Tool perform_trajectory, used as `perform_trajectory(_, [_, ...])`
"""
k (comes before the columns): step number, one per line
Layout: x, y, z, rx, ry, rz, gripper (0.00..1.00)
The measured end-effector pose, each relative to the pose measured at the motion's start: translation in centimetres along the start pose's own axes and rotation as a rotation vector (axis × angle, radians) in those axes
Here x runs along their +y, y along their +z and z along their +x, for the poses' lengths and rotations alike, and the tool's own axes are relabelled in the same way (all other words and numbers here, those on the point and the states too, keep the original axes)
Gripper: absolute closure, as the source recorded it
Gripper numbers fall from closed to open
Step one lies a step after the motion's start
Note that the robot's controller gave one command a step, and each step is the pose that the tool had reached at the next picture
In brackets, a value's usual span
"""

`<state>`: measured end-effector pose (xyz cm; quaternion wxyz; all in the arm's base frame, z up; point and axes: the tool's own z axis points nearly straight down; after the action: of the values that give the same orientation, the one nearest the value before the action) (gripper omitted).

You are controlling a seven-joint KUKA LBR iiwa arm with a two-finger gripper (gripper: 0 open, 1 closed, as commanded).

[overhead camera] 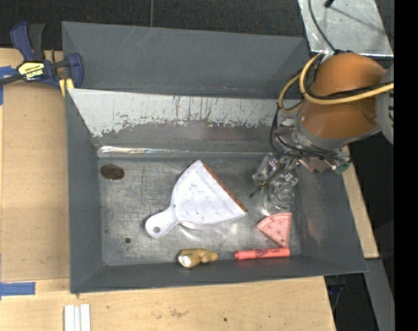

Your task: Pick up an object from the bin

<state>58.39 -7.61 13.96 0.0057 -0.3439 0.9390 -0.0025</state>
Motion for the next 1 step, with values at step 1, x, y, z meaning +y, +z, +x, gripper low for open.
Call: perform_trajectory(1, [-0.25,-0.72,-0.52,0.012,0.0,-0.013,1.0])
